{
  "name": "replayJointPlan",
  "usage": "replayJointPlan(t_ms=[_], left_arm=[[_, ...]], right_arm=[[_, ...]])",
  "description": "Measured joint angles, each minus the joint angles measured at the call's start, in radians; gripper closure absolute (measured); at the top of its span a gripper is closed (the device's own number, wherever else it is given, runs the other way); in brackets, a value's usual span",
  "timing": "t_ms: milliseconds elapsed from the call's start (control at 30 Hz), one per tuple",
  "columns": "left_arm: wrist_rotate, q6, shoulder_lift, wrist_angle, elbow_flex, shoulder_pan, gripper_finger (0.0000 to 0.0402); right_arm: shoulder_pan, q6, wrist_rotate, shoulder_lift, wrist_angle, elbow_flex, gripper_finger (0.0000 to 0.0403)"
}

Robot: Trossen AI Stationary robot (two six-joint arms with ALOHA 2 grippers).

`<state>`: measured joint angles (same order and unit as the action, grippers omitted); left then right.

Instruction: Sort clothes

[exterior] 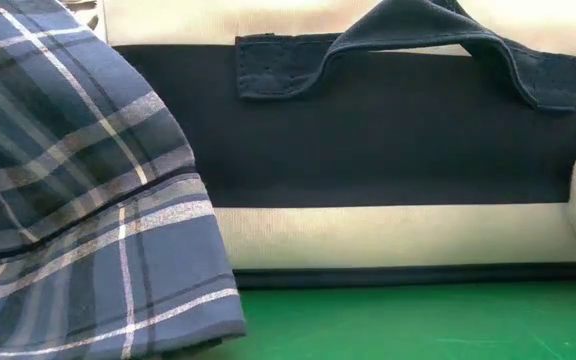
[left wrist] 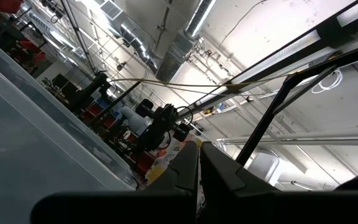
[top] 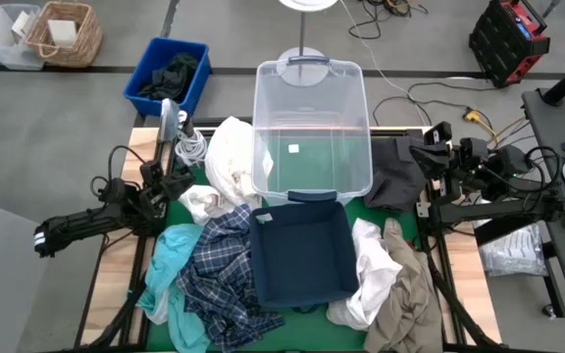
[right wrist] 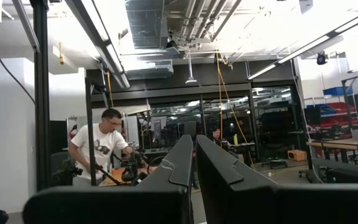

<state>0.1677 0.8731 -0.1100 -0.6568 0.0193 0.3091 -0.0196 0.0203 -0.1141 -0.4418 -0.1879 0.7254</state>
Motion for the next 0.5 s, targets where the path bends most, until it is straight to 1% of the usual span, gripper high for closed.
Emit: replayJointPlan(t_ms=[133, 200, 300, 400, 433, 500], left_arm=[[0.000, 0.000, 0.000, 0.000, 0.000, 0.000, 0.0402], [-0.001, 0.000, 0.000, 0.000, 0.000, 0.000, 0.0402], [-0.032, 0.000, 0.000, 0.000, 0.000, 0.001, 0.0402], [-0.046, -0.006, 0.000, 0.000, 0.000, 0.001, 0.0402], [-0.070, -0.007, 0.000, -0.001, 0.000, 0.001, 0.0402], [-0.154, 0.013, 0.000, -0.008, 0.000, 0.001, 0.0402]], right_arm=[[0.000, -0.067, 0.000, 0.000, 0.000, 0.000, 0.0390], [0.000, -0.070, 0.000, 0.000, -0.001, 0.000, 0.0390], [0.000, -0.090, 0.000, 0.000, -0.026, 0.000, 0.0390], [0.000, -0.128, -0.059, 0.000, -0.046, 0.000, 0.0390], [0.000, -0.122, -0.084, 0.000, -0.046, 0.000, 0.0390], [0.000, -0.082, -0.126, -0.002, -0.044, 0.002, 0.0390]])
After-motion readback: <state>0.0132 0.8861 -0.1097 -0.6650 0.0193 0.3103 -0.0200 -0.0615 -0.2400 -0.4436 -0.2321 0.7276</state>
